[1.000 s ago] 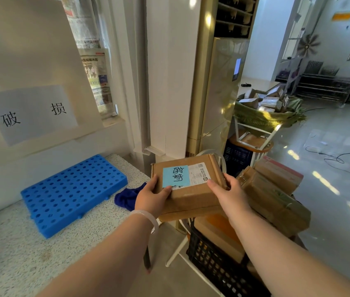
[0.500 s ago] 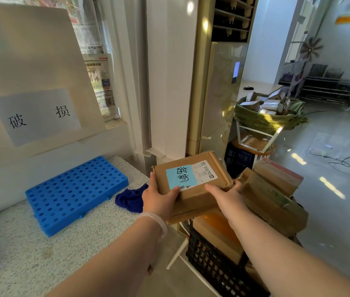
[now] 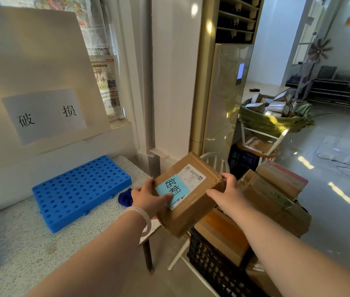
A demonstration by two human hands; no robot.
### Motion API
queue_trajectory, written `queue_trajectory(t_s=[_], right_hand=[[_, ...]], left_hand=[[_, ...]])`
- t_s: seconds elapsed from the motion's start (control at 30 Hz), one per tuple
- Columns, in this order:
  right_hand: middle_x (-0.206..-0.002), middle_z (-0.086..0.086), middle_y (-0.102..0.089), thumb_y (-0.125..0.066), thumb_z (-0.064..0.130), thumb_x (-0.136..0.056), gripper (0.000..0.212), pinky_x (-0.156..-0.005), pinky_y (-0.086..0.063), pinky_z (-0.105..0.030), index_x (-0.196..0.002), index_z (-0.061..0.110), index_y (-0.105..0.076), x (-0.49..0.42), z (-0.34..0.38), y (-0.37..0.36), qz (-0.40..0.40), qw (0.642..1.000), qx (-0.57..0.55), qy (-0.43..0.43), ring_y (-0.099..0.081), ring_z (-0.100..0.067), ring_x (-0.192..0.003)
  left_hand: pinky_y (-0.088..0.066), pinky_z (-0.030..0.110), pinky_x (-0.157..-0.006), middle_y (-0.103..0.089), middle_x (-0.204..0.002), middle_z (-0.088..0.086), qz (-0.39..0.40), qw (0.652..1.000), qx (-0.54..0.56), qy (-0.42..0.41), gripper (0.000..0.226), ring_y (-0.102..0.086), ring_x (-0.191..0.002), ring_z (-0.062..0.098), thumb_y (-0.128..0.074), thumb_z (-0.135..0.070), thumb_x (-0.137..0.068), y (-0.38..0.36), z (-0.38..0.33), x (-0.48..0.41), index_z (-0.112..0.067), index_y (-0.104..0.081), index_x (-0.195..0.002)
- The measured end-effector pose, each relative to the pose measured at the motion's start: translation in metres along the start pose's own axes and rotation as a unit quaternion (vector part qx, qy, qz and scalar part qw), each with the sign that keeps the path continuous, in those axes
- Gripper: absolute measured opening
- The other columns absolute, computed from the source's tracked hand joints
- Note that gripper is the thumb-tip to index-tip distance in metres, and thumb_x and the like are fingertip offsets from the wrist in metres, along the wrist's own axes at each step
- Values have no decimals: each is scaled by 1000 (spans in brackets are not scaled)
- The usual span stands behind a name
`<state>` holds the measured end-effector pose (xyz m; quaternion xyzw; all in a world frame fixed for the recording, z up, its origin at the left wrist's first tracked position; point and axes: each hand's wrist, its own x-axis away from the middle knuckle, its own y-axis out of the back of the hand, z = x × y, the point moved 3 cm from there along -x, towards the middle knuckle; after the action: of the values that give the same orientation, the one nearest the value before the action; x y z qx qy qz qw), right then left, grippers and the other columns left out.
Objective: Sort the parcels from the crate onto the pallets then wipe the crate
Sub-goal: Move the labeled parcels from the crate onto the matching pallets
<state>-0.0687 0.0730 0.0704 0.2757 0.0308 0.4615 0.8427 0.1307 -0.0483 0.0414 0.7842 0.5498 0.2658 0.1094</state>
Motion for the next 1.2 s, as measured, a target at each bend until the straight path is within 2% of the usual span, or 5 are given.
queue_trajectory(t_s=[0.4, 0.57, 0.67, 0.9, 1.2], right_hand=[[-163, 4, 12, -66, 26, -91, 107, -97, -50, -46, -148, 47, 22, -7, 9, -3, -47, 995, 27, 81, -29, -29, -144], [-155, 2, 37, -56, 37, -96, 92, -83, -51, -26, -143, 56, 21, -2, 11, -13, -37, 986, 120, 114, -17, -32, -147], [-149, 6, 44, -62, 49, -89, 91, -104, -44, -36, -146, 58, 8, -1, 11, -24, -6, 979, 163, 124, -3, -31, -149], [-153, 9, 34, -77, 37, -81, 94, -112, -36, -39, -147, 56, -13, 0, 27, -59, 69, 964, 201, 157, -14, -27, -147], [-156, 4, -4, -80, 32, -78, 84, -113, -35, -36, -143, 53, -32, -3, 61, -126, 151, 950, 170, 215, -23, -22, -142]], left_hand=[[-62, 36, -69, -52, -117, -5, 46, 999, 20, -16, 58, -60, -89, 14, -79, -33, -79, -12, 1, 13, -33, -39, -121], [-61, 35, -70, -48, -121, -8, 64, 997, -10, -36, 75, -59, -89, 12, -73, -38, -84, -17, 0, 20, -39, -29, -144], [-61, 34, -68, -46, -123, -11, 71, 997, -11, -37, 81, -58, -90, 11, -70, -41, -87, -14, 2, 24, -43, -20, -151], [-56, 24, -58, -52, -125, -11, 37, 997, -43, -55, 88, -60, -91, 11, -71, -47, -83, 14, 23, 26, -41, -17, -152], [-48, 39, -99, -40, -133, 0, -26, 986, -149, -74, 113, -45, -116, 18, -69, -65, -75, 76, 61, 21, -45, 14, -150]])
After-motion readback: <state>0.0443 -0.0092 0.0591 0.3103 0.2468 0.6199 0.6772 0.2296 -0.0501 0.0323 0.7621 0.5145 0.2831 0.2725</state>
